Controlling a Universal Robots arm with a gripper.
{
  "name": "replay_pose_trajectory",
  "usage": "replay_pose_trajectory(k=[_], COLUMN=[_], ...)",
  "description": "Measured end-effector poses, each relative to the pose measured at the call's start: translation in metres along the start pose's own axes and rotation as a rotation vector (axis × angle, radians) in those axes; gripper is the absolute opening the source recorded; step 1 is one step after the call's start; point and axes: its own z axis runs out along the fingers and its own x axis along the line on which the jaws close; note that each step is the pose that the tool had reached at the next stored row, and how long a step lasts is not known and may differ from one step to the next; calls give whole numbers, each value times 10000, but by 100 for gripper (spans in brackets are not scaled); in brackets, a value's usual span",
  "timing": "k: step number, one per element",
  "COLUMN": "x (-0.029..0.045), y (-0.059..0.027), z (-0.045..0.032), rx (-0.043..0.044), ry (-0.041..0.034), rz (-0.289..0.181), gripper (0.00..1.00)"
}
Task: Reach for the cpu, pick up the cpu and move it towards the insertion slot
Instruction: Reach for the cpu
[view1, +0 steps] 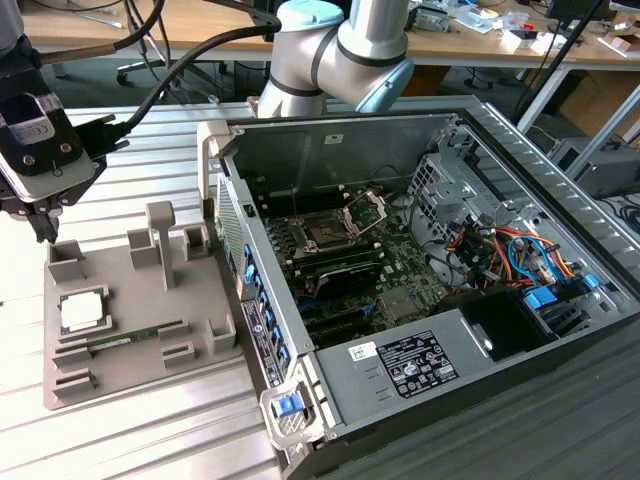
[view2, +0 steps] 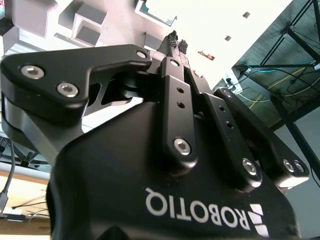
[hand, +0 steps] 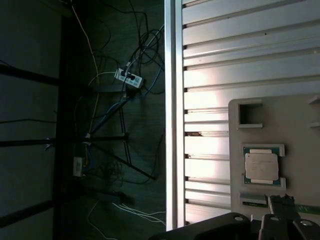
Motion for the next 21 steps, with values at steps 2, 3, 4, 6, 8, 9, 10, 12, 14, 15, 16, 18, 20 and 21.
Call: replay_pose_trajectory(k=[2,3,4,6,8,9,10,12,14,15,16,18,20,21], x=[5,11,14,22,28,32,35,45,55,58,62,75,81,84], y=[0,0,0,0,0,0,0,0,1,1,1,1,1,1], z=[2,3,4,5,7,7,8,11,12,13,14,16,18,18], rx=[0,0,0,0,0,-1,0,-1,0,0,0,0,-1,0], ry=[0,-1,-1,-1,-1,-1,0,-1,0,0,0,0,-1,-1], rz=[0,0,0,0,0,0,0,0,0,0,0,0,0,-1], gripper=[10,10,10,10,10,10,10,10,10,10,10,10,10,10])
